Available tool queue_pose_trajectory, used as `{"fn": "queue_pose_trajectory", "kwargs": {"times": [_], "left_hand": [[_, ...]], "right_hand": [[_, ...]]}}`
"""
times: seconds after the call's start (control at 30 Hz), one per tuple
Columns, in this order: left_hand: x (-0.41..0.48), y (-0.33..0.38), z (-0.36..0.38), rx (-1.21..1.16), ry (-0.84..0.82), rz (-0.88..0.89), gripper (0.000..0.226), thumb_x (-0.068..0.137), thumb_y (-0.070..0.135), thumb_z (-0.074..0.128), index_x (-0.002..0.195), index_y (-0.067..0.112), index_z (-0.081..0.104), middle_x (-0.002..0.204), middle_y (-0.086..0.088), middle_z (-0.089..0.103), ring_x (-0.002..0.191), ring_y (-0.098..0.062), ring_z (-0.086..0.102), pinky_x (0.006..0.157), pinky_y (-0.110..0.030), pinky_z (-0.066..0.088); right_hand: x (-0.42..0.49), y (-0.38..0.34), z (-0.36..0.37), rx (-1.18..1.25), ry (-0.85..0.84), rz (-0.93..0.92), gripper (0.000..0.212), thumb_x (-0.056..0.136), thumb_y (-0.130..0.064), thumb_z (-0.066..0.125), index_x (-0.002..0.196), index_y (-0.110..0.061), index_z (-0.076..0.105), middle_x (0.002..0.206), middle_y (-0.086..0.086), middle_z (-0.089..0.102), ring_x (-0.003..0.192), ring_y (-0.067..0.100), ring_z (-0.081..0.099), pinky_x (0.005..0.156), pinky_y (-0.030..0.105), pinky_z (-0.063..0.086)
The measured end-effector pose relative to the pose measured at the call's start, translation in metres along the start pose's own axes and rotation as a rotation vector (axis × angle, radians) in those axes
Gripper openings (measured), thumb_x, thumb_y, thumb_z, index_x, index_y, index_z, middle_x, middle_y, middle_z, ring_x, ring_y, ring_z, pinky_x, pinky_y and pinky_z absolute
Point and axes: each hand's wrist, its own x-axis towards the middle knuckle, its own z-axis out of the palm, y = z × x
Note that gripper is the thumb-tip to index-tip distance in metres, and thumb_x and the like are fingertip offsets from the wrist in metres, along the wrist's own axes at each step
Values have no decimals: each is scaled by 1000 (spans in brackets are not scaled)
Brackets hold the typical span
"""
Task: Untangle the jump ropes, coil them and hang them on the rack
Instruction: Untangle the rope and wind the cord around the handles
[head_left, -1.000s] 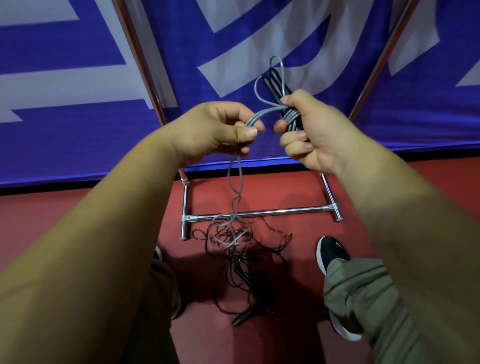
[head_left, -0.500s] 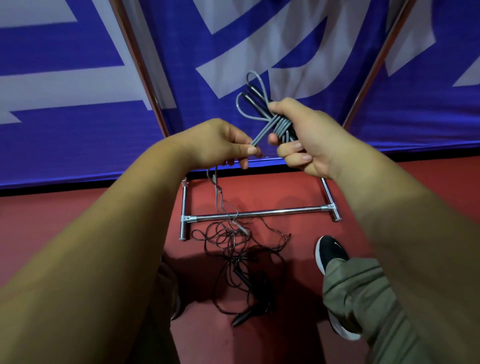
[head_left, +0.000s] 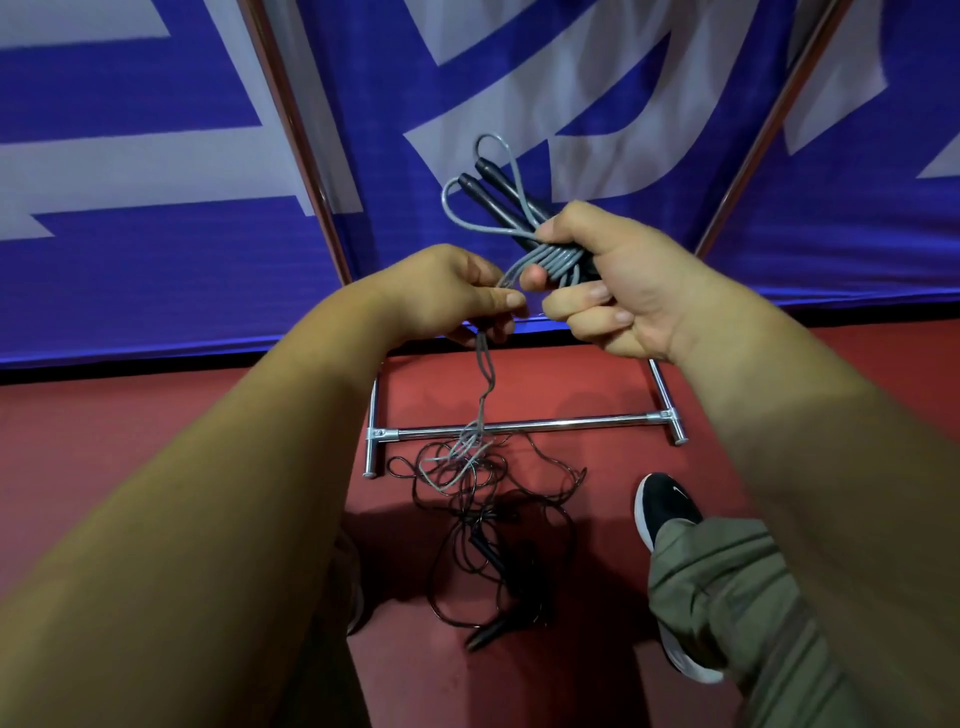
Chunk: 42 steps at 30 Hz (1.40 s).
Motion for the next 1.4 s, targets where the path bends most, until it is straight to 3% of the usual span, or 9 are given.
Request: {"fn": "queue_pose_trajectory", "kwargs": {"times": [0.07,0.17,0.33,0.47,0.67,0.93,1.13,1.27,1.4], "left_hand": [[1,-2,-2,-64,45,40,32,88,42,79,104,15,80,100,-6,81,96,-16,76,97,-43,61],[2,-7,-10,-109,73,125,21,90,16,80,110,11,78,107,-8,80,103,-19,76,95,-41,60],[-3,-6,-23,-187,-82,246,25,87,9,76,110,1,74,105,-19,77,97,-26,75,90,-40,59],[-2,4,-21,-176,-21,250,18,84,5,80,102,3,77,112,-32,73,98,-31,73,91,-35,61],[-1,11,-24,15,50,269,17,83,0,84,96,11,82,97,-14,79,97,-28,76,97,-34,59],[-4,23,-18,233,49,217,29,86,10,86,110,27,83,95,9,80,87,0,72,83,-12,53],[-4,23,-12,309,60,64,28,83,21,89,107,25,76,89,6,79,81,-7,76,89,-31,62],[0,18,-2,324,96,-46,20,91,28,83,97,12,72,82,-7,76,71,-17,77,62,-30,65],[2,18,6,142,138,-126,27,106,28,62,99,5,74,82,-17,72,53,-16,69,53,-30,61]], "right_hand": [[-3,0,0,-36,-110,50,18,103,-29,57,97,-13,54,80,3,58,41,2,25,28,15,14],[-11,1,1,-133,-249,148,19,95,-29,62,99,-11,57,77,4,59,41,0,26,28,13,14],[-25,-2,1,-321,-359,349,25,103,-18,46,84,-4,54,59,4,60,33,-2,28,30,11,10],[-19,6,-2,-405,-405,416,18,94,-18,63,89,-3,54,84,15,67,42,5,26,32,13,11],[-2,21,-8,-572,-163,302,18,101,-10,63,110,-12,48,113,21,78,48,9,25,35,16,23],[17,29,-21,-742,171,95,6,96,-10,61,100,-12,57,79,10,63,47,14,35,40,21,29],[25,28,-24,-794,322,-19,8,84,-17,62,79,-11,60,55,7,48,48,21,38,45,28,34],[25,26,-15,-611,281,-45,15,90,-16,69,90,-13,54,69,6,43,48,14,29,43,25,23],[24,24,-9,-389,286,-69,47,92,-54,78,103,-10,65,86,7,55,49,10,32,42,23,25]]}}
